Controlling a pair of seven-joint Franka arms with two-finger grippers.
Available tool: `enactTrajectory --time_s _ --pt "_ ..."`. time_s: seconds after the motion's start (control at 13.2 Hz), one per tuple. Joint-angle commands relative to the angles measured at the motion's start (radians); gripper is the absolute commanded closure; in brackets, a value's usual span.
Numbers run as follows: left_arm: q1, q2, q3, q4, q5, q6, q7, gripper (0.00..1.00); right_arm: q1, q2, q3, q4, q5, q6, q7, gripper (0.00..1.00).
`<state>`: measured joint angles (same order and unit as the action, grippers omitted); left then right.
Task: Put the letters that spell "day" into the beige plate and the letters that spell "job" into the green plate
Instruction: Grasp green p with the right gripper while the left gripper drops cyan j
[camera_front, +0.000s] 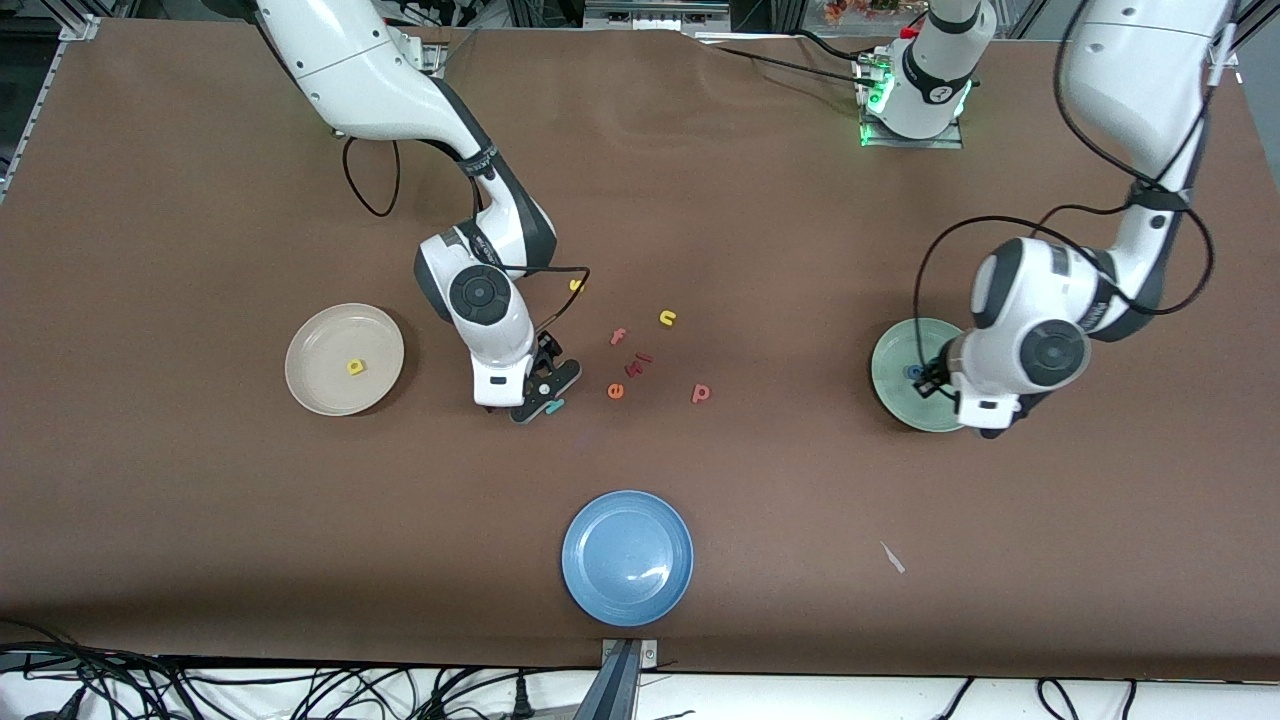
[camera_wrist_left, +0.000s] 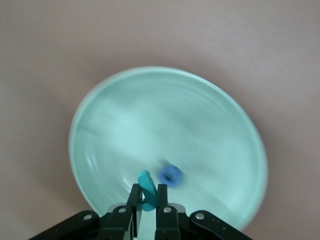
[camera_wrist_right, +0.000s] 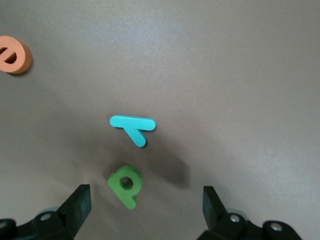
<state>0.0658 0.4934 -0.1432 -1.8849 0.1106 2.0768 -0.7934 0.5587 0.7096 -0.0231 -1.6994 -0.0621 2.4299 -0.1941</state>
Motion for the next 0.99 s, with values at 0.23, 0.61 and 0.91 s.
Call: enactTrajectory --time_s 0.23,0.61,0.91 --pt "0.06 0.022 -0.015 -0.022 0.017 -0.012 0.174 0.21 -0.02 0.025 0.025 0.038 -0.005 0.003 -0.034 0.21" --pt "0.034 0.011 -0.054 0.079 0.006 -0.116 0.171 0.0 -0.019 0.025 0.026 0.038 -0.001 0.003 -0.041 0.35" --pt "-0.045 0.036 -0.134 0.188 0.001 -0.164 0.158 0.0 -0.02 0.027 0.034 0.038 -0.001 0.003 -0.039 0.43"
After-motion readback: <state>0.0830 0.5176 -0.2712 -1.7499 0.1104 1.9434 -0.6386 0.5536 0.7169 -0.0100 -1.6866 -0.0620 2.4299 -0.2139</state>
